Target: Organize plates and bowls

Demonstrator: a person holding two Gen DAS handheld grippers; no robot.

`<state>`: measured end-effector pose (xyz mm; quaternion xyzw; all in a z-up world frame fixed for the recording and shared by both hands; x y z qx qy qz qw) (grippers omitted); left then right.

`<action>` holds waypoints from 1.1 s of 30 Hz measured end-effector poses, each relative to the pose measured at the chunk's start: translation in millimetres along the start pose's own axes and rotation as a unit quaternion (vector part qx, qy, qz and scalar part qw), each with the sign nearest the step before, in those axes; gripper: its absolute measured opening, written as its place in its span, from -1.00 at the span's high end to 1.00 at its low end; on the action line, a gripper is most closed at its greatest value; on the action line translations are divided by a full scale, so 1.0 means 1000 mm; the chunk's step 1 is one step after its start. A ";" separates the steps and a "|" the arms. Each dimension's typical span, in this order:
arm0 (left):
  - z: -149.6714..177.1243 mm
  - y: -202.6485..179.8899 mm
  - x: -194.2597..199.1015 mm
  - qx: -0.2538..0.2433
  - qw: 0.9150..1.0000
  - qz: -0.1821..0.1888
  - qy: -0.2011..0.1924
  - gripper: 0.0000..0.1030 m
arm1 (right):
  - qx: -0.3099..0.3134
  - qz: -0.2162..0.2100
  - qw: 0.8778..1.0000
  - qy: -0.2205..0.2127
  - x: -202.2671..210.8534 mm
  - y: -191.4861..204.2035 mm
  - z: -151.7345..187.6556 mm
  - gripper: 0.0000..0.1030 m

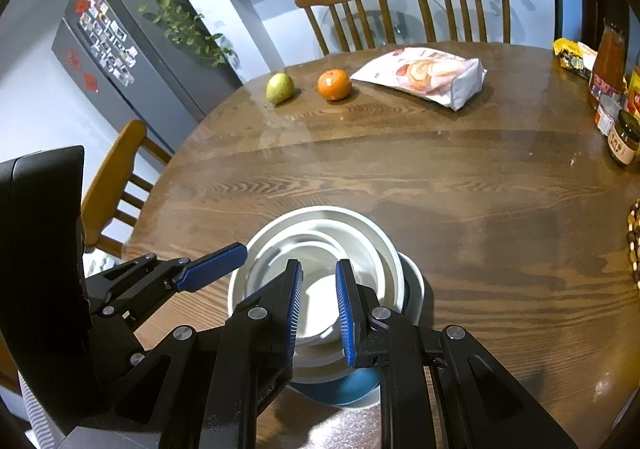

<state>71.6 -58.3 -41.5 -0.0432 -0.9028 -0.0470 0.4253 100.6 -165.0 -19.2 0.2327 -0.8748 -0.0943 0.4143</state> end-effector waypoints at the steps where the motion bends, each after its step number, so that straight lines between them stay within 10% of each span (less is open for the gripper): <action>1: -0.001 0.000 0.002 0.000 1.000 0.000 -0.002 0.22 | 0.001 -0.001 1.000 -0.003 0.002 0.001 0.000 0.63; 18: 0.002 -0.003 0.034 -0.006 0.999 0.000 -0.039 -0.16 | 0.005 -0.008 0.999 -0.042 0.035 0.004 -0.001 0.60; 23: 0.005 0.005 0.046 0.005 0.999 -0.002 -0.049 -0.49 | 0.007 0.010 0.998 -0.065 0.050 0.001 0.000 -0.33; 33: 0.009 0.018 0.063 0.025 0.998 -0.008 -0.057 -0.62 | 0.031 0.031 0.995 -0.086 0.071 0.000 0.006 -0.40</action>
Point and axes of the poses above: each gripper's, at about its wrist camera, not at the fingertips, and x roughly against the way its jaws point, y to its left, z to its underside, the point moved 2 cm from there along -x, roughly the way its jaws point, and after that the axes turned 7 degrees about -y, right-handed, at the moved point
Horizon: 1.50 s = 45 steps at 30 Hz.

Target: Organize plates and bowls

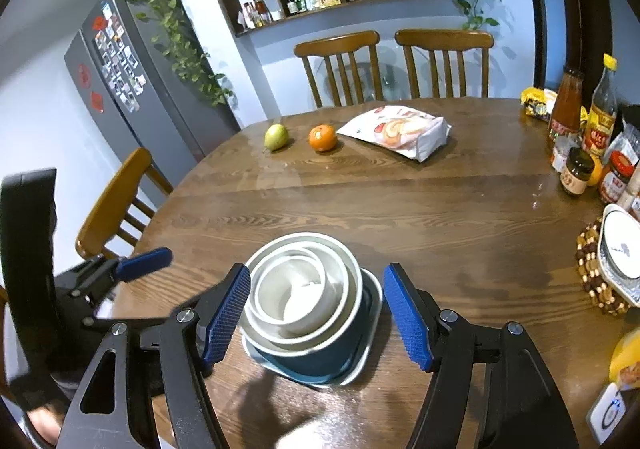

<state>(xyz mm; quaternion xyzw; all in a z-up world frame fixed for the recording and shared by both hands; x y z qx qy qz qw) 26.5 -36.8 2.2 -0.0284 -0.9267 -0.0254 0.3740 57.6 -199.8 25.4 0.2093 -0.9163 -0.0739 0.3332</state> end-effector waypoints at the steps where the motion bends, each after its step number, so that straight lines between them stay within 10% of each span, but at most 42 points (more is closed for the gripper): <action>1: 0.001 0.000 0.001 -0.002 1.000 -0.001 0.000 -0.68 | 0.003 0.003 1.000 0.001 0.001 0.000 0.001 -0.44; 11: 0.012 0.007 0.006 0.003 1.000 -0.012 0.005 -0.97 | 0.013 0.021 1.000 0.000 0.011 -0.009 0.008 -0.68; 45: 0.040 0.019 0.012 0.063 0.995 -0.058 0.044 -0.98 | 0.043 0.033 0.998 0.040 0.015 -0.016 0.042 -0.69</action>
Point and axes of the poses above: each gripper's, at about its wrist camera, not at the fingertips, and x roughly against the way its jaws point, y to its left, z to its underside, the point moved 2 cm from there along -x, roughly the way its jaws point, and after that the axes turned 7 degrees about -y, right-handed, at the moved point
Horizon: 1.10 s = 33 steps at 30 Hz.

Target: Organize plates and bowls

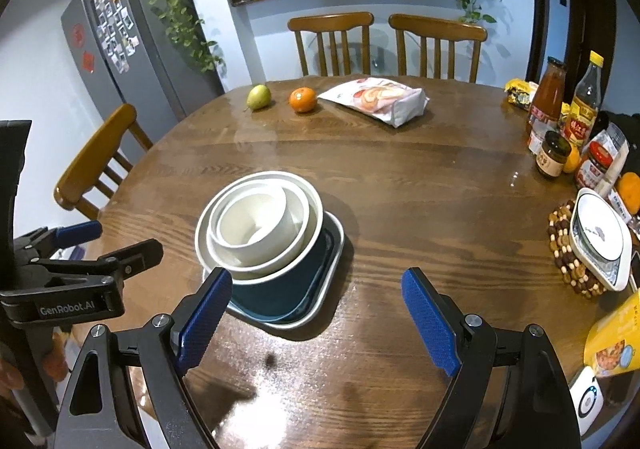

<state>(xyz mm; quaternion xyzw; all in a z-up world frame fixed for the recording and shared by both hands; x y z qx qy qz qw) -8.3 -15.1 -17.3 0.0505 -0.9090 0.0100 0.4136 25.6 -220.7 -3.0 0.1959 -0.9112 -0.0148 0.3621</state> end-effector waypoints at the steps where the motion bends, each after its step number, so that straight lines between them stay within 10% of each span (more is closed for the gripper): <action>1: 0.001 0.001 0.000 -0.003 1.000 -0.006 0.001 -0.98 | 0.001 -0.001 1.000 0.002 -0.001 0.001 0.001 -0.69; 33: 0.034 0.008 -0.038 -0.047 0.996 -0.062 0.049 -0.98 | 0.030 0.007 0.997 0.075 -0.041 0.015 0.022 -0.69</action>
Point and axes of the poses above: each gripper's, at about its wrist camera, not at the fingertips, and x roughly against the way its jaws point, y to its left, z to its underside, the point moved 2 cm from there along -x, roughly the way its jaws point, and after that the axes turned 7 degrees about -y, right-handed, at the moved point
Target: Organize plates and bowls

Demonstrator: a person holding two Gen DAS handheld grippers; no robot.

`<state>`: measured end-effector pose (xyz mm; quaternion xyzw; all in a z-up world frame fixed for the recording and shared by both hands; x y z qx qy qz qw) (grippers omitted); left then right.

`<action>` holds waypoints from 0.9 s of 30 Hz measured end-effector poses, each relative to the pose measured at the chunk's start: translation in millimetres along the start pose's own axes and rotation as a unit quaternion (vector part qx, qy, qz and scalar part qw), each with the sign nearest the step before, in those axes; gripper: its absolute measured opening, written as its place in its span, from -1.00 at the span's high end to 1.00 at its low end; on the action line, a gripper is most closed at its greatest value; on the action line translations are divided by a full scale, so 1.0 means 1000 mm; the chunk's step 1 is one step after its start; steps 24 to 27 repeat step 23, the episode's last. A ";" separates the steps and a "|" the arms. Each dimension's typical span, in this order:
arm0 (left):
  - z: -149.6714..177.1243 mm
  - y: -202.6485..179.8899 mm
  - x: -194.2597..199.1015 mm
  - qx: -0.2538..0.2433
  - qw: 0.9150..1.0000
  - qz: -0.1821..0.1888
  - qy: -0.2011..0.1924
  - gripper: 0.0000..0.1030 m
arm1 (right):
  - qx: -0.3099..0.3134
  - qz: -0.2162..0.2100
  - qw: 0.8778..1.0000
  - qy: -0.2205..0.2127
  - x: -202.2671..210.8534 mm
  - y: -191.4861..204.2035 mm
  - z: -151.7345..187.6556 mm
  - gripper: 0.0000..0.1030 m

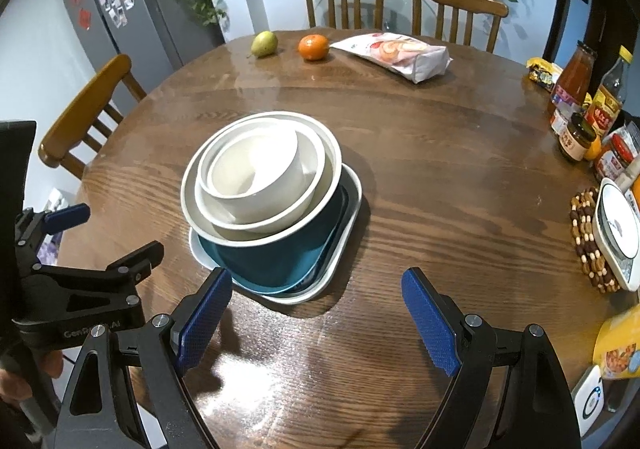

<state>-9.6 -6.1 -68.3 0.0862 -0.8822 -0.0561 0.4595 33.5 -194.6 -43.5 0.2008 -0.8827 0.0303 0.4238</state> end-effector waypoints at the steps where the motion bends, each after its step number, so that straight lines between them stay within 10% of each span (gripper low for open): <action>1: 0.000 0.000 0.000 -0.001 1.000 0.000 0.001 -0.98 | 0.000 0.000 1.000 0.001 -0.001 0.001 0.000 -0.69; 27: -0.010 0.002 -0.001 -0.001 1.000 0.010 -0.007 -0.98 | 0.002 -0.004 1.000 -0.003 -0.005 0.007 -0.005 -0.69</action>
Point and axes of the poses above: each gripper's, at about its wrist camera, not at the fingertips, and x roughly against the way its jaws point, y to its left, z to its underside, the point moved 2 cm from there along -x, roughly the way its jaws point, and after that the axes turned 7 degrees about -y, right-handed, at the moved point
